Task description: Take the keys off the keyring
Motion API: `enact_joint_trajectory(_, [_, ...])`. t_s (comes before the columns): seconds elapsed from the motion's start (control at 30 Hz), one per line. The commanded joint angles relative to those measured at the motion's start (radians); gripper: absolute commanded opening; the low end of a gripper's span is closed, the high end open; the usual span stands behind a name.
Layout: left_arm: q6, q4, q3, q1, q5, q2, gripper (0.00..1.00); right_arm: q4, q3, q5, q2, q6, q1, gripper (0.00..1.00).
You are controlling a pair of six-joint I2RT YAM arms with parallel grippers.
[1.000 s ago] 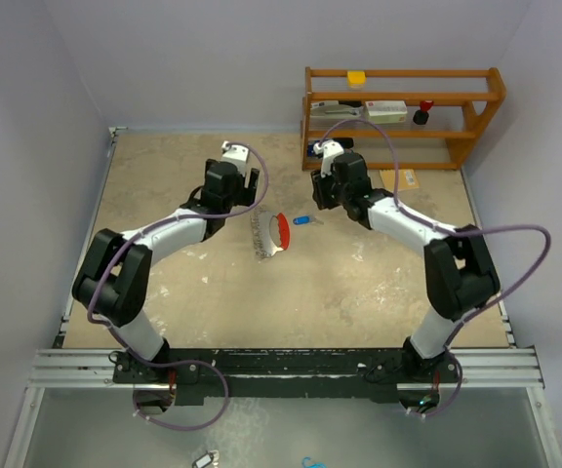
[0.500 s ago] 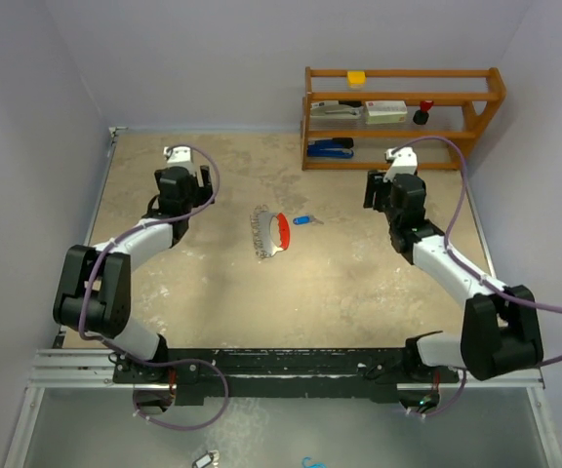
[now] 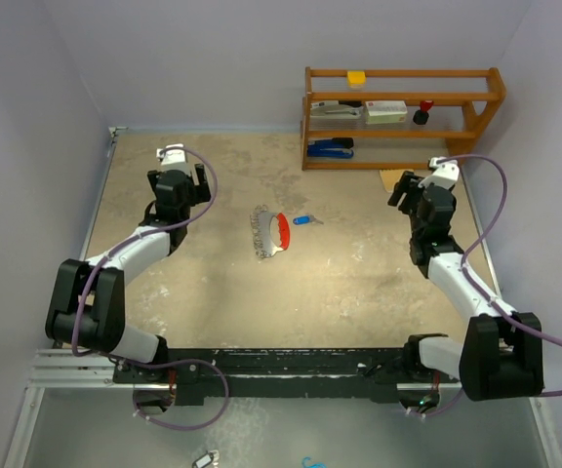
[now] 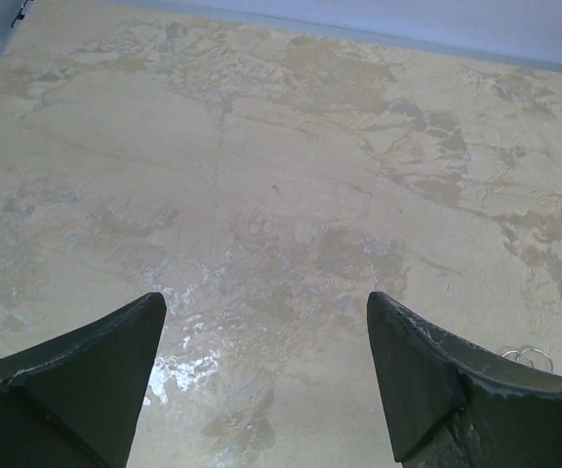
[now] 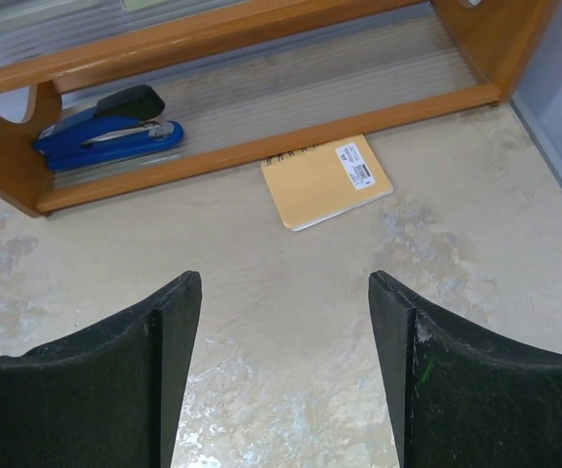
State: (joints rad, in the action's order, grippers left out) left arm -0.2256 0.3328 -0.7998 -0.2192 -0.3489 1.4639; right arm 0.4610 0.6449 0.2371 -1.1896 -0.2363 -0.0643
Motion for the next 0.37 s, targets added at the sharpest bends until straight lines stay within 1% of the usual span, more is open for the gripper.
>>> enact_joint_trajectory(0.0, [-0.007,0.046,0.008,0.0,-0.018,-0.032,0.81,0.057,0.004,-0.016,0.025,-0.022,0.001,0.72])
enact_joint_trajectory(0.17, [0.0,0.093,0.06,0.0,-0.021,-0.061,0.82,0.054,-0.001,-0.016,0.026,-0.021,0.001,0.72])
enact_joint_trajectory(0.33, [0.003,0.09,0.058,0.0,-0.026,-0.045,0.82,0.059,-0.013,-0.005,0.038,-0.019,0.001,0.74])
